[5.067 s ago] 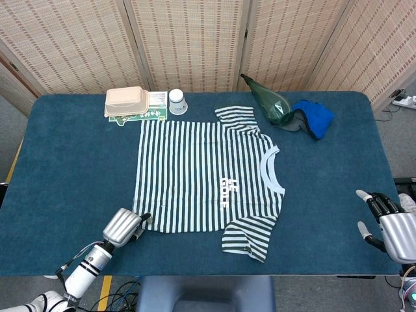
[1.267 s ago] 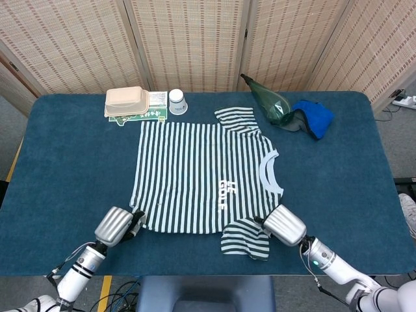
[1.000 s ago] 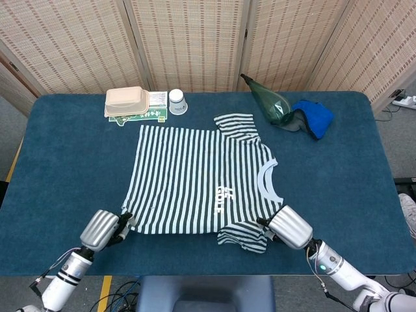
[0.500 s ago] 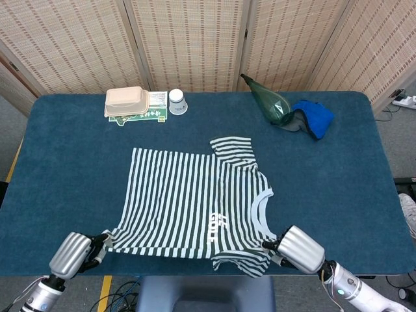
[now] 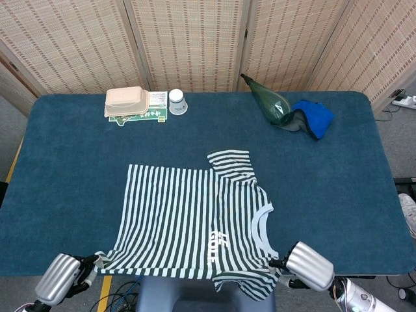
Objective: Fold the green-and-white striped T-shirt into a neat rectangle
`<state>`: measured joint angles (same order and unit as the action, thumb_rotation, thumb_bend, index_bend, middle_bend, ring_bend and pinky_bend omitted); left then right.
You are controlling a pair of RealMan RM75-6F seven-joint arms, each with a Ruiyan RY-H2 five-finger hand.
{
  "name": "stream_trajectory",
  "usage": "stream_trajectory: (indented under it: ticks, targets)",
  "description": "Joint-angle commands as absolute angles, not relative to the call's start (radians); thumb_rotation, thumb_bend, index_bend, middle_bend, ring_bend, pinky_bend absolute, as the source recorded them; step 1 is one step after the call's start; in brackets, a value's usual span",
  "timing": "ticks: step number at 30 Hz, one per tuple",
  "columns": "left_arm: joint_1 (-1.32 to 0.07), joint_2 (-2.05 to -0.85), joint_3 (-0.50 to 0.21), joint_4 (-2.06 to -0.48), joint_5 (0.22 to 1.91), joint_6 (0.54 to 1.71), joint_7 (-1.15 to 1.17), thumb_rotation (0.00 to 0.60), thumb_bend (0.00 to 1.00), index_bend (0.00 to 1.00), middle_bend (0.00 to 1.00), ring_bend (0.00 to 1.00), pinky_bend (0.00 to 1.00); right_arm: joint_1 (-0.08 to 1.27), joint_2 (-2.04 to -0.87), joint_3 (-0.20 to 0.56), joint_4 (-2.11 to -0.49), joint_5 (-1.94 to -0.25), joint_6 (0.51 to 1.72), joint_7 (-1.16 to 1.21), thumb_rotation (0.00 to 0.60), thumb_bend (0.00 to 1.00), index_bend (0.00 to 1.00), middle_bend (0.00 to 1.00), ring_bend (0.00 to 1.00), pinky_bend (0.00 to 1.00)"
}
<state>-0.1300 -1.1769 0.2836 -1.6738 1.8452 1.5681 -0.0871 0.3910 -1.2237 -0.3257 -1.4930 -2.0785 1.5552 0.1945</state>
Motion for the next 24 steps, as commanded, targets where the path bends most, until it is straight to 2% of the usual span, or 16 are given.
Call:
stream_trajectory:
  ticks: [1,14,17,24]
  targets:
    - [-0.116,-1.165,0.297,-1.676,1.860,1.575,-0.089,0.600,0.59,0.61,0.92,0.86,0.98,0.389,-1.213,-0.337,-1.507,-2.092,1.551,0.218,0.600,0.58,0.76,0.96,1.00,1.00]
    - [-0.066,-1.129,0.338,-1.680,1.896,1.568,-0.108,0.600,0.59,0.61,0.92,0.85,0.98,0.405,-1.154,-0.386,-1.564,-2.143,1.518,0.314,0.600,0.58,0.76,0.96,1.00,1.00]
    - [-0.074,-1.133,0.319,-1.678,1.885,1.548,-0.096,0.600,0.59,0.61,0.92,0.85,0.97,0.407,-1.155,-0.376,-1.572,-2.133,1.504,0.312,0.600,0.58,0.76,0.96,1.00,1.00]
    - [-0.157,-1.150,0.214,-1.671,1.817,1.434,-0.025,0.600,0.59,0.61,0.91,0.84,0.97,0.418,-1.175,-0.322,-1.601,-2.071,1.430,0.256,0.600,0.58,0.76,0.96,1.00,1.00]
